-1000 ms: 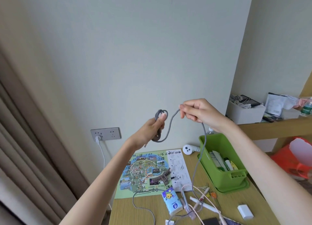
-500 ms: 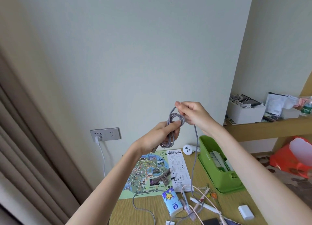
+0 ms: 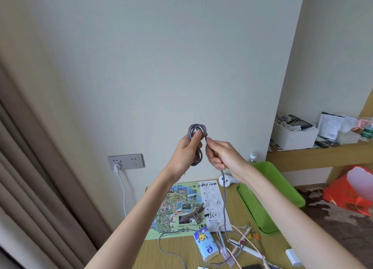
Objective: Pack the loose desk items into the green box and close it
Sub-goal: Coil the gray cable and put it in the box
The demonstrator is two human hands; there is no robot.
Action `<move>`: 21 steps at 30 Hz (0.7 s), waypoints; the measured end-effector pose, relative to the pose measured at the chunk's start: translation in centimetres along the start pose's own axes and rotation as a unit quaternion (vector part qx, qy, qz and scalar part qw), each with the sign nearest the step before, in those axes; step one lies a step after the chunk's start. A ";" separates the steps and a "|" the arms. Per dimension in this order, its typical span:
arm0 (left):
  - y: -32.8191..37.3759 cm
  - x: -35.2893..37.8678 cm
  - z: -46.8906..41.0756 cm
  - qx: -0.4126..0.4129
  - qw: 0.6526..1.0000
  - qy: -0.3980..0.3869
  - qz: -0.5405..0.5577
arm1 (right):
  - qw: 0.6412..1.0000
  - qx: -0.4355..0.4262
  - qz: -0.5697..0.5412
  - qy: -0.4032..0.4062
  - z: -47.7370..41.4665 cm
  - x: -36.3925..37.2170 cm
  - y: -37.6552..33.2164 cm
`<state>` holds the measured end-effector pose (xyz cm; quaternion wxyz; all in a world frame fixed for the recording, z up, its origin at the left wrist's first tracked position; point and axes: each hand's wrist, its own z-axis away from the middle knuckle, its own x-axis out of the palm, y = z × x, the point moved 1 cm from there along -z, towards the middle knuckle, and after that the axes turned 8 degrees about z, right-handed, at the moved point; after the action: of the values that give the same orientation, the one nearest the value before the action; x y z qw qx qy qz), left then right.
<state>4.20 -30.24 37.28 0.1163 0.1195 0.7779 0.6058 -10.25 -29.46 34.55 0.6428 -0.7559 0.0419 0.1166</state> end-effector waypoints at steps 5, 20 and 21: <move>0.1 0.7 -0.1 0.024 1.000 -0.013 -0.007 | 0.999 0.032 -0.015 0.000 0.0 0.2 -0.2; 1.4 -2.8 -1.0 0.023 0.978 0.069 0.196 | 0.993 0.048 0.039 -0.098 0.9 -0.8 0.5; 1.5 -3.3 -1.1 0.025 0.976 0.085 0.199 | 0.992 0.054 0.045 -0.100 1.0 -1.1 0.8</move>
<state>7.02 -31.96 39.15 -0.0758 0.2230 0.7605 0.6050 -11.60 -28.68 33.85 0.6777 -0.7020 0.0170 0.2180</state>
